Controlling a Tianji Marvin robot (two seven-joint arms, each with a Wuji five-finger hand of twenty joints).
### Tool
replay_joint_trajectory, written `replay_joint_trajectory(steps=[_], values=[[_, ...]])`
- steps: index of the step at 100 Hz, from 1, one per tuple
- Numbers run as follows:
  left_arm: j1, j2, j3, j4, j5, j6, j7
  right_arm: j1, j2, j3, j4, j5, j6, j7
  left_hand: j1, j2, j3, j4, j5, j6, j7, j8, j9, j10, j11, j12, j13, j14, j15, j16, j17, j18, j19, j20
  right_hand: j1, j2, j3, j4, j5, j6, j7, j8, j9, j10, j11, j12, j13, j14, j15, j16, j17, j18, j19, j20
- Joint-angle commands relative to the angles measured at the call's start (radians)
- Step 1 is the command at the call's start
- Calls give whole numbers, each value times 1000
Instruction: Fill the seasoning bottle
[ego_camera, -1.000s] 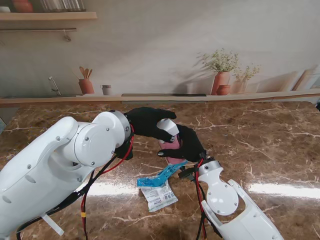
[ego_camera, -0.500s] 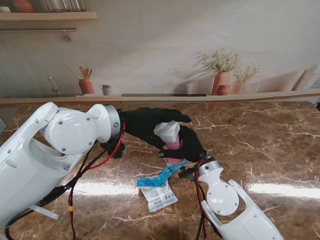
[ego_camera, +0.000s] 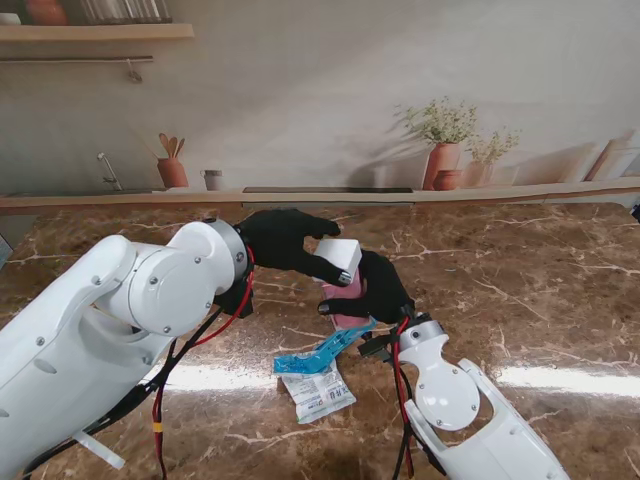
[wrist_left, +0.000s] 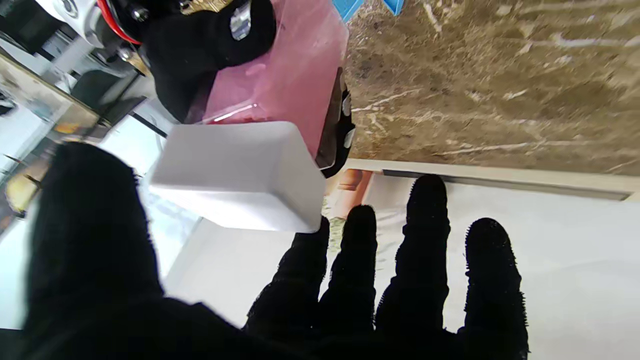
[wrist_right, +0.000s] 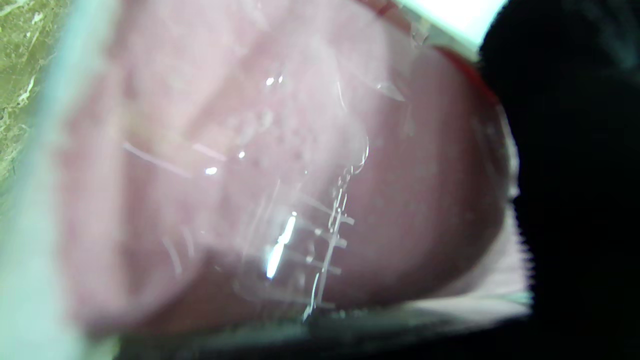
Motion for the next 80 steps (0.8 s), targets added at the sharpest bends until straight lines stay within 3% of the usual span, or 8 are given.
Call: replay_joint_trajectory(steps=[1, 11, 33, 53, 69, 73, 75, 80], values=[[-15, 8, 28, -17, 2, 81, -16, -5, 0, 2, -10, 1, 7, 13, -78, 55, -34, 12, 27, 37, 182, 7, 42, 51, 42, 33, 53, 67, 36, 28, 3, 60, 77, -31, 266, 451, 291, 54, 147, -287, 205, 66, 67, -115, 99, 49, 119, -85, 156, 56, 5, -2, 44, 17], [-41, 26, 68, -36, -11, 174, -34, -1, 0, -1, -4, -31, 14, 2, -133, 114, -33, 20, 14, 36, 224, 50, 72, 69, 80, 69, 73, 103, 79, 42, -4, 86, 140, -37, 267, 452, 290, 54, 147, -287, 205, 67, 66, -116, 100, 52, 118, -87, 160, 59, 5, -2, 46, 18], [-76, 30, 123, -29, -62, 255, 9, 9, -1, -15, 3, -96, 29, -25, -139, 132, -27, 23, -19, 26, 263, 107, 200, 78, 168, 138, 124, 131, 135, 47, 22, 119, 197, -46, 269, 454, 287, 54, 148, -288, 205, 68, 63, -118, 100, 54, 117, -88, 163, 62, 4, -3, 47, 19], [-102, 29, 164, -16, -42, 285, 28, 15, 0, -21, 7, -145, 35, -43, 5, 86, -14, 36, -49, 22, 255, 101, 324, 40, 240, 169, 195, 116, 196, 65, 34, 130, 237, -38, 269, 454, 287, 54, 148, -289, 204, 68, 63, -121, 100, 56, 116, -88, 162, 62, 4, -3, 47, 19], [-116, 31, 185, -11, 7, 277, 11, 18, -1, -25, 11, -152, 35, -50, 179, 65, 8, 62, -74, 18, 271, 93, 335, 8, 271, 172, 221, 89, 209, 63, 46, 128, 252, -30, 269, 453, 288, 54, 149, -289, 204, 69, 64, -121, 101, 56, 116, -89, 162, 62, 4, -3, 47, 19], [-115, 31, 184, -10, 10, 270, 6, 18, -1, -26, 11, -152, 35, -50, 220, 65, 31, 70, -80, 13, 271, 92, 323, 1, 270, 172, 214, 80, 206, 63, 42, 126, 251, -29, 269, 453, 289, 55, 150, -288, 204, 69, 63, -121, 100, 56, 116, -89, 162, 62, 4, -3, 47, 19], [-115, 31, 184, -10, 10, 269, 5, 18, -1, -26, 11, -152, 35, -50, 186, 39, 163, 52, -88, 11, 281, 80, 312, -1, 275, 177, 208, 76, 201, 71, 40, 124, 249, -20, 269, 453, 288, 54, 149, -288, 204, 69, 63, -120, 100, 56, 116, -89, 162, 62, 4, -3, 47, 19], [-111, 30, 176, -9, 13, 253, -3, 18, -1, -26, 11, -152, 35, -50, 142, 1, 360, 37, -101, 6, 282, 76, 287, -14, 276, 184, 193, 68, 189, 71, 36, 124, 247, -16, 269, 453, 289, 54, 150, -289, 204, 69, 64, -120, 100, 56, 116, -89, 162, 62, 4, -3, 47, 19]])
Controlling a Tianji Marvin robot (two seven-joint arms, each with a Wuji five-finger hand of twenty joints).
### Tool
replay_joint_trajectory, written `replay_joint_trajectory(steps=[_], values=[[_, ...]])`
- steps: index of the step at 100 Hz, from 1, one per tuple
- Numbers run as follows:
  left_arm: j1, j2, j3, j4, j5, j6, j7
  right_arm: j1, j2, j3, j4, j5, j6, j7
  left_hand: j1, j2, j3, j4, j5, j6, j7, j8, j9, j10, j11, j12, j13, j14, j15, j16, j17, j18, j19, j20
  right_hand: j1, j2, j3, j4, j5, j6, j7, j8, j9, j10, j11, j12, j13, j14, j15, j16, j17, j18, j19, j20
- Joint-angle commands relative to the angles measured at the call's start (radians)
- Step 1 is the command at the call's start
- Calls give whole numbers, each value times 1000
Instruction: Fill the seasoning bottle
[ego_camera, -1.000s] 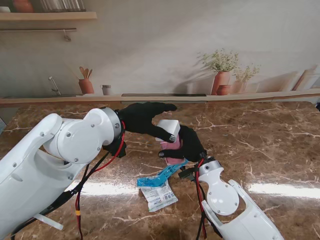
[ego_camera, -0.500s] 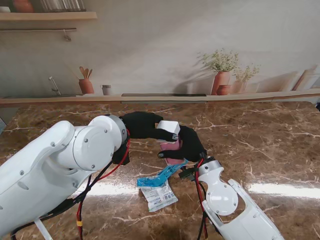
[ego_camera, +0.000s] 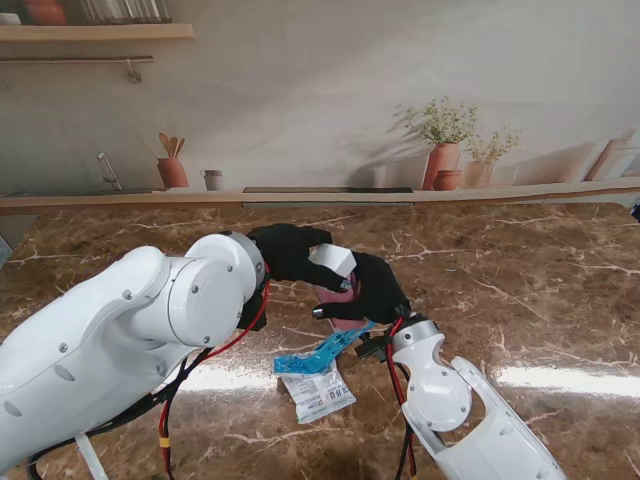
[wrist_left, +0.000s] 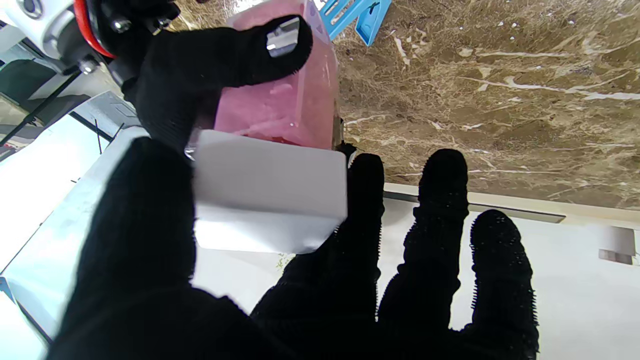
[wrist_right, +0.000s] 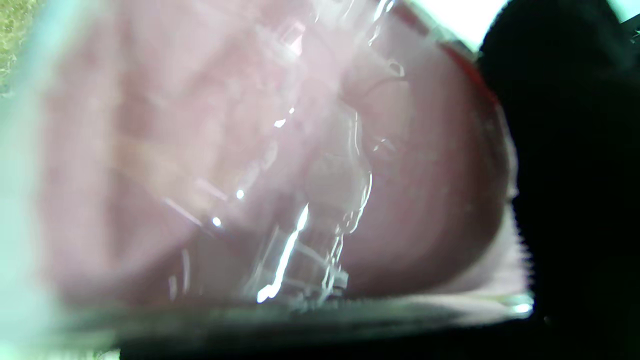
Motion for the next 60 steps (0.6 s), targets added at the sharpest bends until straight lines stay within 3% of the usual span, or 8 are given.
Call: replay_joint_trajectory(steps=[1, 10, 22, 31, 41, 53, 60], values=[[6, -3, -10, 6, -5, -18, -10, -1, -4, 1, -6, 7, 1, 10, 1, -21, 271, 28, -44, -46, 346, -20, -31, -28, 30, 20, 13, -24, 8, 13, -13, 38, 20, 19, 269, 446, 289, 54, 150, -307, 204, 61, 61, -124, 100, 46, 105, -90, 152, 62, 4, -3, 46, 19], [20, -5, -32, 5, -5, -49, -21, -2, -4, 4, -8, 13, 1, 13, -44, -67, 591, 23, -80, -61, 336, -22, -88, -40, -4, 7, -40, -40, -43, -8, -35, 35, -7, 13, 268, 446, 289, 54, 150, -307, 203, 61, 61, -125, 100, 46, 106, -91, 152, 62, 4, -3, 46, 19], [52, -12, -74, 2, -25, -101, -21, -2, -4, 7, -9, 33, 1, 21, -46, -88, 813, 13, -101, -83, 306, -29, -140, -65, -39, -6, -119, -61, -111, -36, -83, 16, -69, -2, 270, 446, 291, 54, 152, -307, 205, 62, 62, -124, 100, 46, 106, -89, 152, 62, 4, -3, 46, 19], [69, -16, -101, 2, -59, -142, -19, -3, -3, 9, -11, 47, 0, 32, 36, -122, 897, -20, -126, -103, 292, -28, -178, -97, -77, -29, -175, -80, -161, -65, -124, -4, -133, -20, 272, 447, 293, 55, 157, -306, 211, 69, 63, -124, 101, 47, 107, -89, 153, 63, 5, -4, 47, 20], [71, -13, -116, 2, -60, -185, -48, -3, -1, 9, -12, 54, -1, 42, 132, -148, 926, -50, -160, -141, 280, -26, -210, -141, -103, -51, -207, -108, -201, -89, -151, -33, -194, -32, 277, 451, 298, 54, 164, -305, 223, 95, 64, -127, 105, 51, 109, -90, 155, 65, 10, -4, 52, 22], [85, -16, -143, 9, -60, -257, -64, -2, 0, 10, -14, 64, -4, 52, 223, -158, 930, -66, -205, -219, 289, -8, -257, -172, -145, -93, -244, -129, -232, -103, -188, -99, -238, -32, 314, 468, 327, 48, 199, -296, 229, 221, 68, -139, 134, 77, 118, -94, 189, 80, 24, -9, 82, 34], [99, -21, -155, 12, -49, -289, -55, -2, 0, 10, -14, 68, -6, 54, 232, -161, 930, -67, -206, -252, 300, 0, -264, -178, -149, -100, -253, -139, -234, -102, -189, -113, -252, -34, 355, 478, 344, 47, 233, -289, 247, 338, 77, -143, 164, 93, 132, -97, 237, 93, 44, -17, 131, 61]])
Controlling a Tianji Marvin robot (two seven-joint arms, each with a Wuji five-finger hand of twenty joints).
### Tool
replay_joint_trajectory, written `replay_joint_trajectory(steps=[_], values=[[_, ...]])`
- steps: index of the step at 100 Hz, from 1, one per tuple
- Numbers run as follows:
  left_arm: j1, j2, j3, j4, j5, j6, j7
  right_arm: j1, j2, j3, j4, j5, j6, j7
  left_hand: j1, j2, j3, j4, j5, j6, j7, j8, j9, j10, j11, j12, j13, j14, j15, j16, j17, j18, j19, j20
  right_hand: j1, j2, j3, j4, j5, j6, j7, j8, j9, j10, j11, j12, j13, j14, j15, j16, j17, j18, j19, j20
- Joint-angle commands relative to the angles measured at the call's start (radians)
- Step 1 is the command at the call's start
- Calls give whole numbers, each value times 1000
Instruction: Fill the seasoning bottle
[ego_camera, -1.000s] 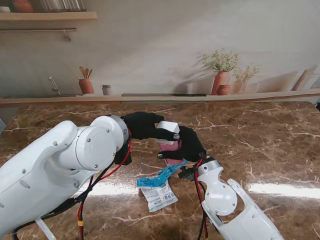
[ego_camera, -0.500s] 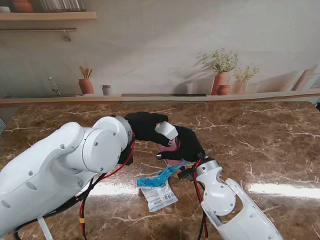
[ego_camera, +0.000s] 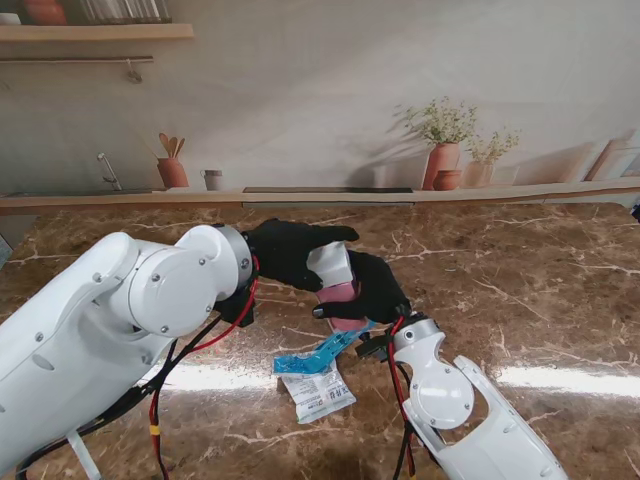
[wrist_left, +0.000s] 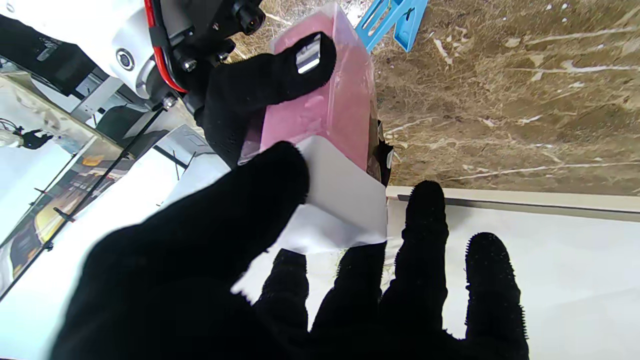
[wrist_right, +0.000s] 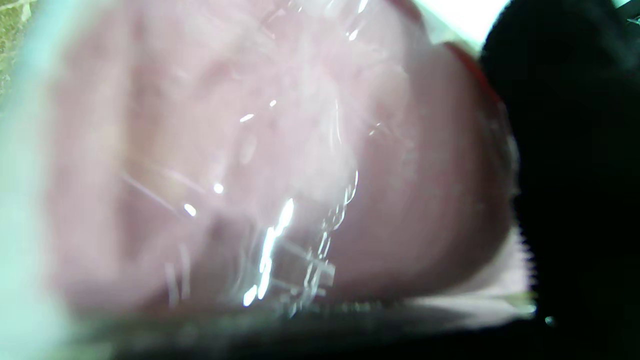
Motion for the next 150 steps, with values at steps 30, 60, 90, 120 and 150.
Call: replay_joint_trajectory(steps=[30, 60, 90, 120, 150], values=[[64, -25, -59, 34, -21, -160, 78, 3, -10, -3, -4, 30, -11, -7, 251, 57, 76, 43, -41, -107, 348, 38, 33, -275, 47, -25, -74, -83, -32, 7, -15, -101, -87, 4, 414, 522, 440, 81, 321, -297, 355, 370, 132, -140, 250, 108, 206, -95, 400, 176, 120, -24, 265, 169], [61, -16, -120, 87, -152, -354, 38, 2, -17, 1, -3, 48, -8, -25, 251, 45, 70, 54, -51, -198, 363, -78, -287, -306, -148, -391, -322, -228, -206, -240, -21, -338, -460, 81, 414, 522, 445, 77, 326, -301, 352, 375, 135, -142, 252, 112, 205, -97, 405, 185, 121, -25, 265, 179], [128, -43, -147, 87, -212, -315, 159, 4, -12, 4, 2, 2, -1, -30, -196, 198, -482, 129, 23, -157, 215, -98, -309, -165, -188, -315, -341, -99, -219, -242, -32, -221, -567, 64, 412, 517, 452, 75, 332, -304, 350, 373, 140, -144, 251, 109, 205, -97, 404, 187, 117, -25, 260, 183], [129, -53, -48, 20, 5, -16, 223, 11, -10, -3, 9, -45, 1, -41, -218, 324, -947, 128, 38, -96, 216, -63, -22, -51, -50, -74, -111, 54, -21, -10, -21, -108, -232, 179, 411, 518, 452, 73, 334, -307, 351, 372, 141, -144, 249, 108, 205, -97, 404, 189, 114, -25, 256, 186], [93, -45, -3, 14, 38, 30, 193, 15, -9, -9, 18, -90, 4, -59, -91, 166, -586, 125, 58, -7, 254, -39, 151, -133, 113, 118, -46, 25, 65, 113, -18, -86, -98, 65, 410, 519, 451, 72, 335, -312, 350, 370, 142, -147, 247, 107, 203, -98, 400, 188, 110, -24, 250, 188]])
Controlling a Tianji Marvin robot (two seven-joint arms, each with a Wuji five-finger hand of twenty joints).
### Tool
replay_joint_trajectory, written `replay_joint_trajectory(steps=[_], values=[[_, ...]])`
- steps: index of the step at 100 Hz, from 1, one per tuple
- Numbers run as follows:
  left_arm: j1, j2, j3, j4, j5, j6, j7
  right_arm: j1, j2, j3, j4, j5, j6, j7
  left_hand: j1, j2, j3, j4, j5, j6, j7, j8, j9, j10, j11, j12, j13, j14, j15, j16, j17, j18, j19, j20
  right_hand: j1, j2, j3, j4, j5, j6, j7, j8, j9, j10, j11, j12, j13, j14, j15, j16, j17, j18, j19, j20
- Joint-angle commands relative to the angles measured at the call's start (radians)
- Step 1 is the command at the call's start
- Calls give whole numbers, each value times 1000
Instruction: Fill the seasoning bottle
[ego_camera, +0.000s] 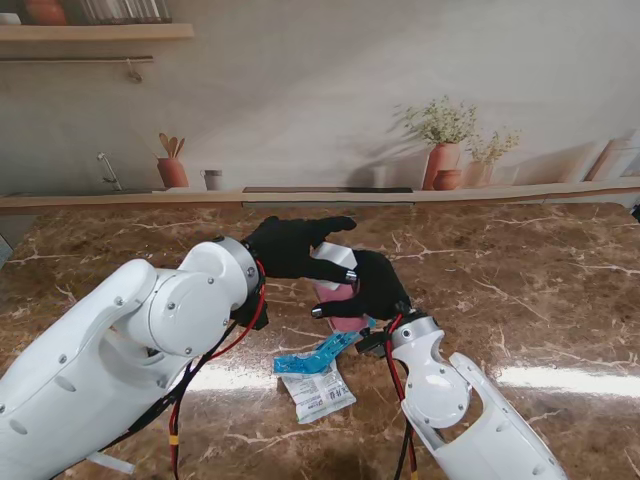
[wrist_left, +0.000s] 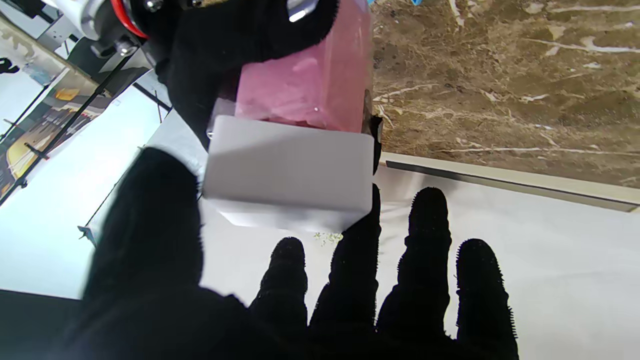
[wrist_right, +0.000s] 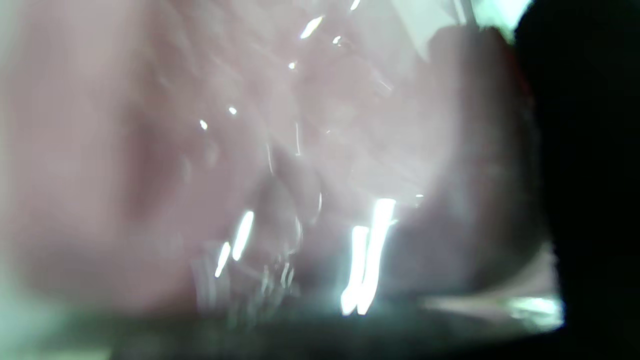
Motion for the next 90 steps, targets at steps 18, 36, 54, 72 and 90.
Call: replay_joint_trajectory(steps=[18, 36, 54, 72, 90], values=[[-8, 10, -7, -15, 30, -62, -62, -3, -4, 3, -1, 25, 8, 7, 33, -242, 982, -18, 14, -48, 259, 14, 104, -187, 32, -42, -59, -62, -47, -45, -25, -79, -200, 2, 416, 526, 555, 49, 228, -339, 465, 153, 81, -153, 179, 53, 164, -112, 237, 90, 6, -23, 53, 32], [-3, 13, -36, -7, -11, -125, -78, -4, -6, 3, -1, 53, 3, 12, 230, -233, 976, -61, -6, -98, 281, 5, 105, -234, 7, -83, -91, -113, -71, -68, -33, -154, -311, 112, 416, 526, 554, 49, 227, -341, 467, 153, 80, -153, 178, 54, 164, -112, 237, 91, 6, -23, 52, 33], [6, 13, -97, 30, -101, -263, -87, -9, -9, 13, -5, 149, -12, 42, 358, -184, 917, -56, -25, -100, 310, -5, 149, -311, -29, -163, -105, -180, -94, -111, -29, -197, -371, 131, 417, 527, 555, 48, 229, -338, 468, 154, 81, -153, 178, 55, 164, -112, 237, 91, 6, -23, 52, 34], [14, 9, -135, 77, -186, -369, -71, -12, -10, 18, -6, 217, -30, 69, 410, -151, 901, -56, -7, -132, 357, -15, 204, -351, -43, -248, -87, -225, -88, -126, -25, -203, -376, 139, 417, 525, 556, 48, 229, -336, 469, 153, 81, -152, 178, 55, 163, -112, 236, 91, 3, -22, 50, 34], [18, 9, -150, 103, -258, -421, -71, -10, -8, 18, -5, 219, -34, 77, 237, -237, 943, -57, -31, -166, 350, -56, -23, -272, -130, -345, -177, -218, -125, -154, -13, -194, -426, 70, 416, 525, 556, 47, 230, -338, 469, 153, 80, -151, 177, 55, 159, -111, 233, 90, -4, -21, 41, 33]])
